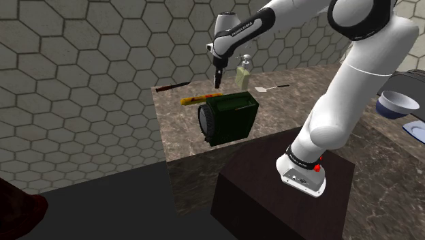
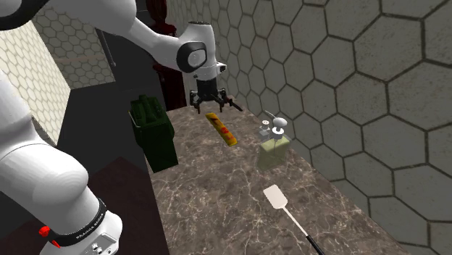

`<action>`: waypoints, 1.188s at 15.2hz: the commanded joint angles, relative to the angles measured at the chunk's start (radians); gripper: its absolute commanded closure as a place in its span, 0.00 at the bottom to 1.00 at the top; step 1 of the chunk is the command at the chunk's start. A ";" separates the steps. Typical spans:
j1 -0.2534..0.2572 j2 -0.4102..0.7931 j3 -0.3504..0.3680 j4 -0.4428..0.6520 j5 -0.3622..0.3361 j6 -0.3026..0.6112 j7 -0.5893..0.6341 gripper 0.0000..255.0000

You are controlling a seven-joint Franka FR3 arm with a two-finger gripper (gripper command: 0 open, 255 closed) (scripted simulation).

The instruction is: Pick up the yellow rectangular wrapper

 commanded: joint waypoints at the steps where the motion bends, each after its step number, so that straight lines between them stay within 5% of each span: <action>1: -0.001 0.081 0.004 0.045 0.033 0.028 -0.077 0.00; 10: -0.046 0.435 0.085 0.311 0.124 0.082 -0.340 0.00; 18: -0.058 0.522 0.103 0.328 0.141 0.150 -0.361 0.00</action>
